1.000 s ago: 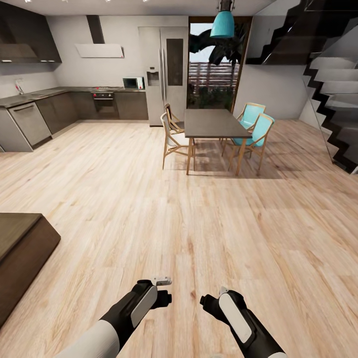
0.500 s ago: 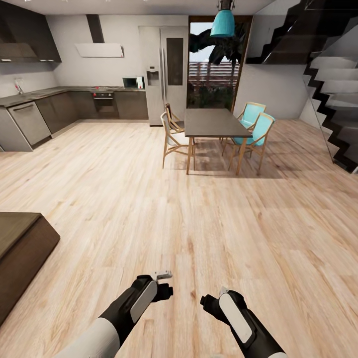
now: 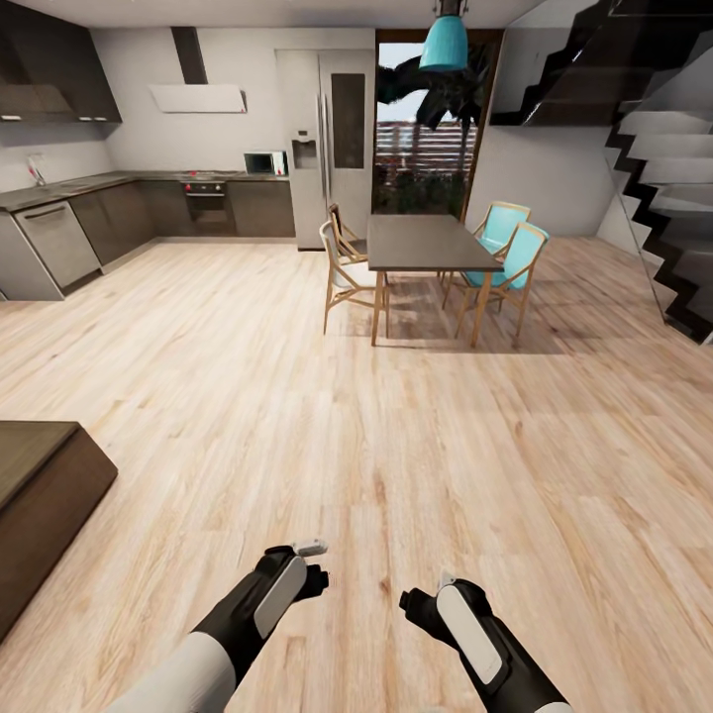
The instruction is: Place each of the two pumpkins and all three candles from the living room inside a cabinet in the living room (use any cabinet), then make sure every cabinet is closed, and position the cauldron so it is next to a table in the living room.
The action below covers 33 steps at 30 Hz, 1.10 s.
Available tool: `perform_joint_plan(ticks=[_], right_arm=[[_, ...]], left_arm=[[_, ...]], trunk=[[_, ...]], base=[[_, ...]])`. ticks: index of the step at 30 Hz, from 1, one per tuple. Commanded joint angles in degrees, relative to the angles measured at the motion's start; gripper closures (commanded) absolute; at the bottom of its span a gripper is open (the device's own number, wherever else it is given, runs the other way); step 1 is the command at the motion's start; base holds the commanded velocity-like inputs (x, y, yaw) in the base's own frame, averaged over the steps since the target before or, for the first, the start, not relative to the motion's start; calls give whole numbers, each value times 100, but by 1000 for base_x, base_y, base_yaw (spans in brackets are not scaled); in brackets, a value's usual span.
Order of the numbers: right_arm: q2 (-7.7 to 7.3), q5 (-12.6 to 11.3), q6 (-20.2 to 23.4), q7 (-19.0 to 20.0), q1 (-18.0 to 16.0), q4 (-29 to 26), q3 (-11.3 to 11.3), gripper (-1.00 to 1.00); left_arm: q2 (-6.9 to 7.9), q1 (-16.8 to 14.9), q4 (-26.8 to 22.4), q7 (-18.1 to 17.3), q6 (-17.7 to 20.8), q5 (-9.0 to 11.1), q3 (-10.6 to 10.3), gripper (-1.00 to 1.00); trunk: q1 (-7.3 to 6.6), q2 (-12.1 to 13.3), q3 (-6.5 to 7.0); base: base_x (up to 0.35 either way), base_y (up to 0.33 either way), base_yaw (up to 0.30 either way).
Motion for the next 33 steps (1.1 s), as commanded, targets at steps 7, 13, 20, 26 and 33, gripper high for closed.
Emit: perform_joint_plan(ticks=[7, 13, 20, 26, 33], right_arm=[[-9, -47, 208, -66, -4, -76, 14, -100], [16, 38, 122, -82, -4, -34, 28, -100], [5, 309, -1112, -42, 24, 311, 190, -100], [40, 897, -2203, 385, 27, 1510, 455, -100], [43, 1059, -2566, 677, 31, 1974, 607, -100]], left_arm=[[3, -4, 433, 240, -175, 52, 137, -100], [6, -4, 1454, 190, -1366, 36, 95, -100], [29, 15, 2048, -432, -1804, 31, 88, -100], [28, 22, 2658, -981, -2470, -16, 74, -100], [17, 30, 2764, -1085, -2611, -23, 69, -100]], trunk=[[155, -287, -132], [287, -527, -240], [440, -808, -366], [572, -1049, -473], [726, -1329, -599]], base=[[0, 0, 0], [-1, 0, 0], [-54, 0, 0], [-10, 0, 0], [0, 0, 0]])
